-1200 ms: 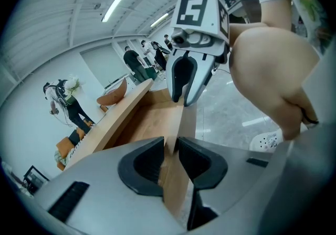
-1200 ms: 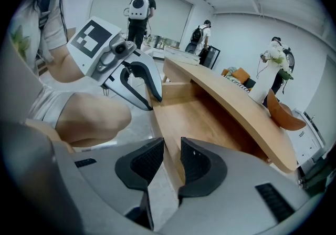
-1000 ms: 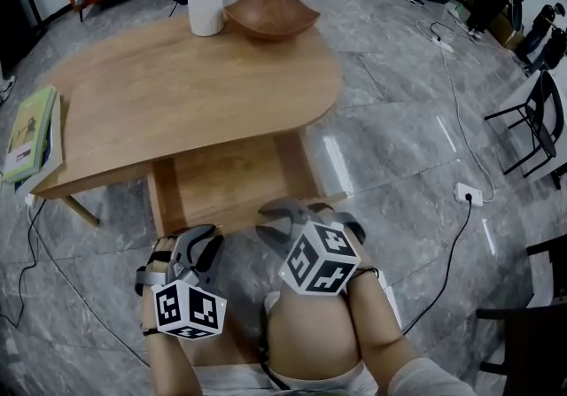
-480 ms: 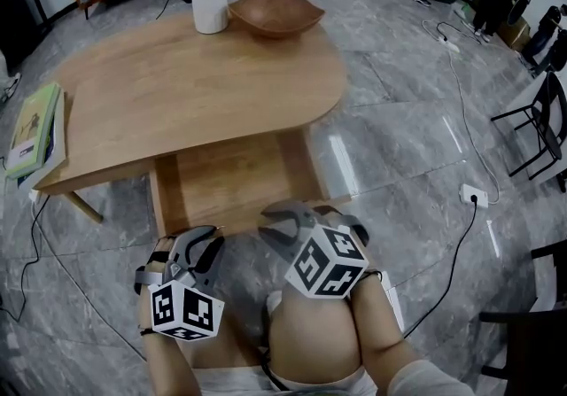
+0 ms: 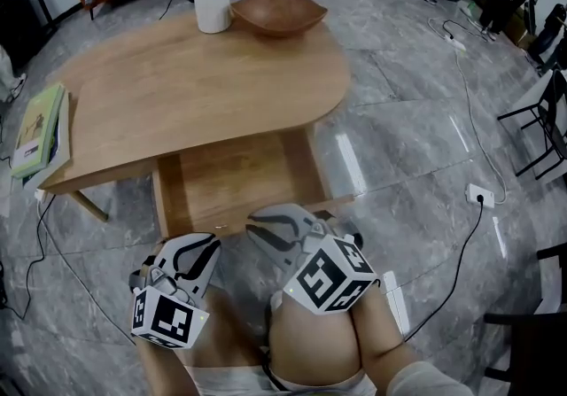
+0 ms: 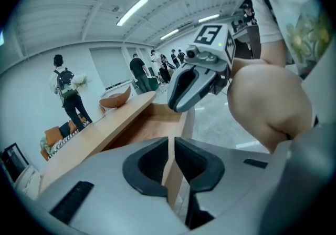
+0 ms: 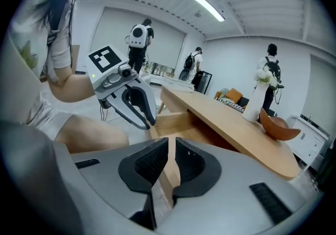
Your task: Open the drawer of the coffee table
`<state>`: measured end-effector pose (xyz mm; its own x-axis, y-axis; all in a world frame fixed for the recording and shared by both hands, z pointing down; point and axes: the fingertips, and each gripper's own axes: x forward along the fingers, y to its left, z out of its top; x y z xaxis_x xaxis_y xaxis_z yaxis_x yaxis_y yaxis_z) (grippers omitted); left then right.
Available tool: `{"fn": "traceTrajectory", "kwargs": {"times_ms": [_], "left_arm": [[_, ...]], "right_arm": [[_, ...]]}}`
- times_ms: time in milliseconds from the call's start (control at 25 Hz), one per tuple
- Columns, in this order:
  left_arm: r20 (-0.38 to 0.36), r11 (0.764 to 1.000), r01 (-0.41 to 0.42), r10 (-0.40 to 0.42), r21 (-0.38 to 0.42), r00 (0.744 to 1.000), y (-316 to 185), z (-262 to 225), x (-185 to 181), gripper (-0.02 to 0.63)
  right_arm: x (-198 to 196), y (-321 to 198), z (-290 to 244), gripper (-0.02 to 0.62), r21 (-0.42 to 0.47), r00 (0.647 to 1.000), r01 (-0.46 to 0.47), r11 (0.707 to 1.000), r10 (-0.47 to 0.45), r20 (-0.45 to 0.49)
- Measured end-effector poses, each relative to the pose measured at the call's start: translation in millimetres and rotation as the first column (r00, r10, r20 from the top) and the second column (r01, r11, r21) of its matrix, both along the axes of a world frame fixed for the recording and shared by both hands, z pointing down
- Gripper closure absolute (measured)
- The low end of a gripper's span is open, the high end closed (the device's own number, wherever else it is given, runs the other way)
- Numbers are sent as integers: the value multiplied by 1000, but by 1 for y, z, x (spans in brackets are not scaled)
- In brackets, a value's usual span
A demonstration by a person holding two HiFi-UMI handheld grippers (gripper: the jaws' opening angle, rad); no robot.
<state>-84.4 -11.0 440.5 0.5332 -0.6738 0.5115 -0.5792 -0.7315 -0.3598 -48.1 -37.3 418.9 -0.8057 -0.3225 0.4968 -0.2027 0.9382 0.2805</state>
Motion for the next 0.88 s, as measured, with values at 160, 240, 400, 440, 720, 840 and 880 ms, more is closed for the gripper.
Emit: {"fn": "traceTrajectory", "kwargs": {"times_ms": [160, 240, 400, 440, 720, 840, 880], "left_arm": [[-113, 996, 23, -14, 85, 994, -14, -28, 4, 575], [-178, 992, 30, -7, 126, 984, -19, -42, 8, 581], [-333, 984, 130, -83, 122, 939, -27, -60, 6, 594], [-375, 978, 172, -118, 115, 919, -31, -63, 4, 595], [-568, 952, 298, -205, 75, 797, -47, -79, 18, 597], [-595, 949, 309, -216, 58, 774, -47, -79, 22, 597], [-600, 951, 306, -216, 50, 770, -47, -78, 23, 598]], "right_arm": [[-14, 2, -9, 563, 3, 998, -8, 1000, 8, 70], [-21, -1, -17, 565, -18, 990, -47, 999, 49, 136], [-20, -13, -35, 574, -16, 962, -111, 994, 112, 249], [-19, -15, -40, 575, -12, 953, -118, 993, 117, 280], [-11, -21, -63, 575, -3, 887, -161, 987, 146, 438], [-8, -23, -66, 575, -1, 867, -185, 983, 164, 470], [-6, -23, -66, 575, -2, 866, -188, 982, 167, 472]]}}
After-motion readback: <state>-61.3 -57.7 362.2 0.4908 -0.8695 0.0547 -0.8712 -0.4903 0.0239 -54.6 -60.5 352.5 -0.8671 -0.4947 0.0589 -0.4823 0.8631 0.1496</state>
